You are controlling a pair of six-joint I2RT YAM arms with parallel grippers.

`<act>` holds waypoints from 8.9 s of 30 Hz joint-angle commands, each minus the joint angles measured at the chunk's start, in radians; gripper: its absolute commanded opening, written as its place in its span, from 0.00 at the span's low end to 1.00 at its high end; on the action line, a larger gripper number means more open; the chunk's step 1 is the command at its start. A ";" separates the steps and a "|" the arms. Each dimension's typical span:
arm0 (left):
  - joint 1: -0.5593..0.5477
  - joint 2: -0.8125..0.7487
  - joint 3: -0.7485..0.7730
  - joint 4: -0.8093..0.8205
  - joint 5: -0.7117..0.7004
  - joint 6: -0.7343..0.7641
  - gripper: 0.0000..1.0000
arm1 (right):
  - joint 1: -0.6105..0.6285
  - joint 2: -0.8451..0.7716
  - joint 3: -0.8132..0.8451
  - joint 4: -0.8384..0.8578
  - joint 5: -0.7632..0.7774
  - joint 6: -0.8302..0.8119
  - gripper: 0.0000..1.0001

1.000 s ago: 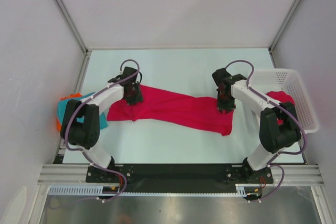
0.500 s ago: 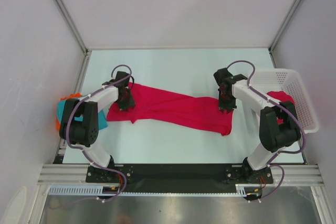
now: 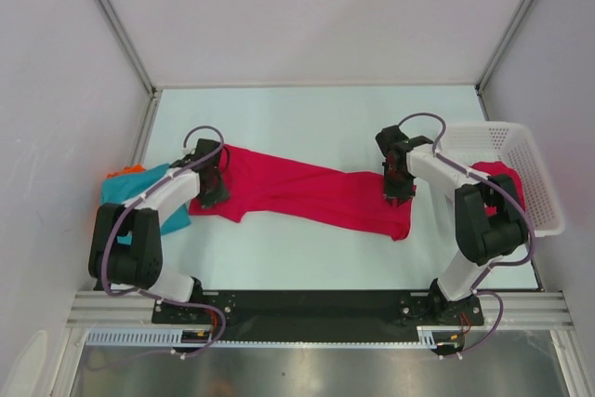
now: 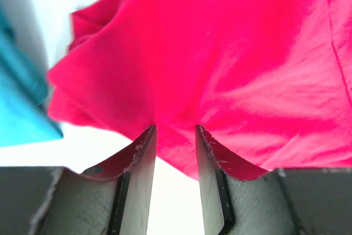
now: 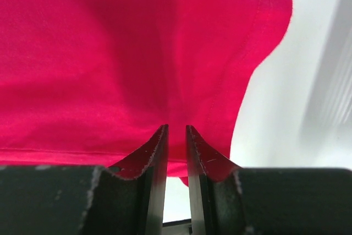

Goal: Fold and stack the t-shirts
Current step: Rotate the tshirt 90 degrees

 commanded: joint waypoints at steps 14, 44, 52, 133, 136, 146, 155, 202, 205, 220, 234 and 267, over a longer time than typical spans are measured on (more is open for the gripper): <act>0.019 -0.099 -0.070 0.032 -0.055 -0.120 0.41 | 0.029 0.085 0.149 0.023 -0.043 -0.021 0.24; 0.059 -0.079 -0.069 0.081 0.036 -0.102 0.41 | 0.316 0.733 1.083 -0.082 -0.273 -0.091 0.44; 0.062 -0.080 -0.061 0.075 0.024 -0.082 0.41 | 0.323 0.839 1.201 -0.082 -0.304 -0.112 0.49; 0.065 0.074 0.105 0.096 0.114 -0.027 0.40 | -0.223 1.054 1.363 -0.034 -0.151 0.031 0.05; 0.041 0.081 0.100 0.136 0.193 -0.021 0.41 | -0.220 1.002 1.347 -0.037 -0.117 0.012 0.13; -0.309 0.163 0.126 0.296 0.378 -0.053 0.78 | -0.184 0.728 1.272 -0.091 0.190 -0.040 0.27; -0.516 0.236 0.111 0.457 0.404 -0.154 0.79 | -0.145 0.401 0.930 -0.053 0.216 -0.029 0.31; -0.877 0.670 0.420 0.876 0.536 -0.627 0.00 | -0.069 0.010 0.490 -0.089 0.201 -0.071 0.29; -0.875 0.702 0.466 0.833 0.527 -0.596 0.00 | -0.074 -0.010 0.478 -0.088 0.199 -0.069 0.29; -0.737 0.279 -0.009 0.860 0.535 -0.625 0.00 | -0.060 -0.104 0.361 -0.071 0.155 -0.057 0.29; -0.735 -0.180 -0.353 0.762 0.478 -0.705 0.00 | 0.029 -0.225 0.152 -0.037 0.073 -0.006 0.31; -0.832 -0.671 -0.704 0.644 0.366 -0.929 0.00 | 0.596 -0.227 -0.259 0.099 -0.022 0.439 0.37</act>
